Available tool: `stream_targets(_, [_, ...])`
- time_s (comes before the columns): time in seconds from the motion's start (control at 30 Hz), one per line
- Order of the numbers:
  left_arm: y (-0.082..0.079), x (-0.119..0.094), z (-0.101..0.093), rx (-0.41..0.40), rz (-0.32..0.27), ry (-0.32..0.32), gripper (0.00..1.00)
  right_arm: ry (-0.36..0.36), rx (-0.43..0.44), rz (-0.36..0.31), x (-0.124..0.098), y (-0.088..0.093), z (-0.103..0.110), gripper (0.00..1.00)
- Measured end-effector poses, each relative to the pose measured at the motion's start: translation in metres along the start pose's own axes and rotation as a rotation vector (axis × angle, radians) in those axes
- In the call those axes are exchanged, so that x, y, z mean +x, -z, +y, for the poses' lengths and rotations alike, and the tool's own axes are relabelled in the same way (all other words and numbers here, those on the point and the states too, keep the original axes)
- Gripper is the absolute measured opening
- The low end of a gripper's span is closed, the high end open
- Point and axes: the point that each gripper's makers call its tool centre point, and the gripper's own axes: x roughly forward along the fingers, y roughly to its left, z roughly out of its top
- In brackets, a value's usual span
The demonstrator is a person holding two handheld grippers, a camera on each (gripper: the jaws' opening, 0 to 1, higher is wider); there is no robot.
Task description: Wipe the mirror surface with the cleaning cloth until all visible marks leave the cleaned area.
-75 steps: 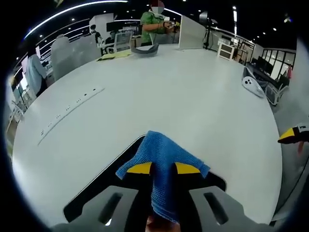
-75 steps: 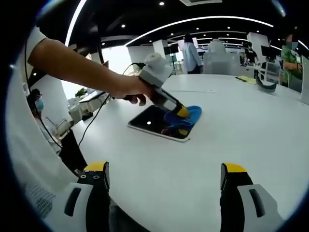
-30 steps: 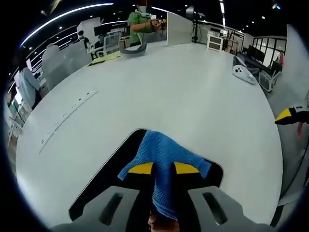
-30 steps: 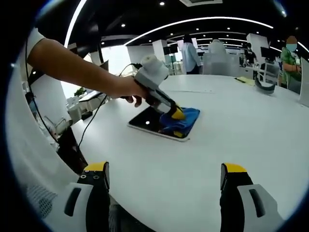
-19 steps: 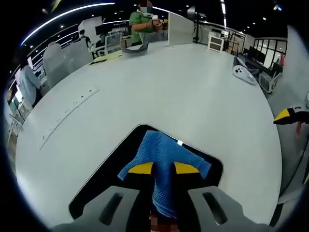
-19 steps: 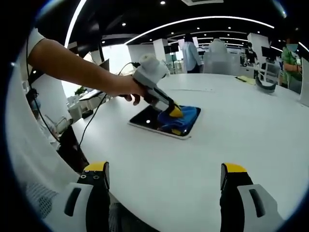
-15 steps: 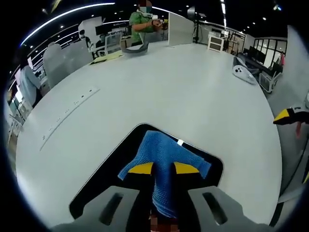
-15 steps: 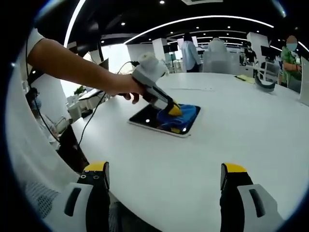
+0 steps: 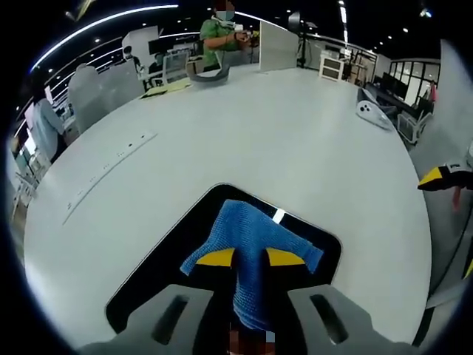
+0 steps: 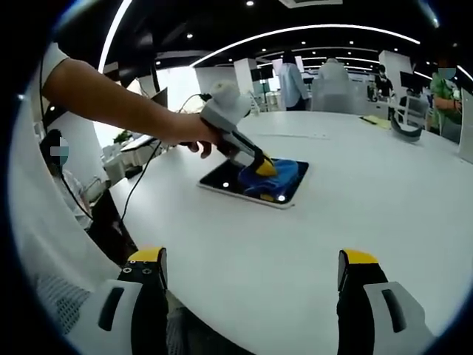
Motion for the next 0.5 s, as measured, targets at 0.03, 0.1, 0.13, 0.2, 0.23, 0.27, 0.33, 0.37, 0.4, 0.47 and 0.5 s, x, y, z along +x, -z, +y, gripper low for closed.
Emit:
stream_targets(0.03, [0.0003, -0.0004, 0.0, -0.002, -0.001, 0.0, 0.13, 0.002, -0.001, -0.001, -0.0003, -0.0002, -0.0002, 0.96])
stream_targets(0.1, [0.0008, -0.001, 0.0003, -0.001, -0.001, -0.001, 0.13, 0.006, -0.002, -0.004, -0.0004, -0.0009, -0.0013, 0.96])
stream_targets(0.13, [0.0012, -0.0014, 0.0001, -0.001, 0.0, -0.001, 0.13, 0.009, -0.003, -0.004, -0.0005, -0.0016, -0.0018, 0.96])
stream_targets(0.2, [0.0023, -0.0024, 0.0006, 0.002, 0.001, -0.002, 0.13, 0.013, -0.004, -0.009, -0.0009, -0.0033, -0.0022, 0.96])
stream_targets(0.23, [0.0026, -0.0027, 0.0008, 0.002, 0.002, -0.002, 0.13, 0.015, -0.002, -0.012, -0.0008, -0.0037, -0.0026, 0.96])
stream_targets(0.27, [0.003, -0.0031, 0.0009, -0.002, 0.003, -0.003, 0.13, 0.016, -0.002, -0.011, -0.0009, -0.0035, -0.0028, 0.96])
stream_targets(0.33, [0.0035, -0.0035, 0.0011, -0.001, 0.004, -0.003, 0.13, 0.02, -0.005, -0.01, -0.0018, -0.0027, -0.0029, 0.96])
stream_targets(0.37, [0.0039, -0.0038, 0.0013, -0.002, 0.004, -0.003, 0.13, 0.022, -0.004, -0.009, -0.0021, -0.0024, -0.0031, 0.96])
stream_targets(0.4, [0.0043, -0.004, 0.0016, -0.004, 0.004, -0.004, 0.13, 0.026, -0.007, -0.011, -0.0026, -0.0028, -0.0035, 0.96])
stream_targets(0.47, [0.0053, -0.005, 0.0021, -0.002, 0.006, -0.006, 0.13, 0.029, -0.008, -0.014, -0.003, -0.0044, -0.0035, 0.96])
stream_targets(0.5, [0.0064, -0.0059, 0.0023, -0.003, 0.004, -0.007, 0.13, 0.03, -0.012, -0.016, -0.0032, -0.0058, -0.0031, 0.96])
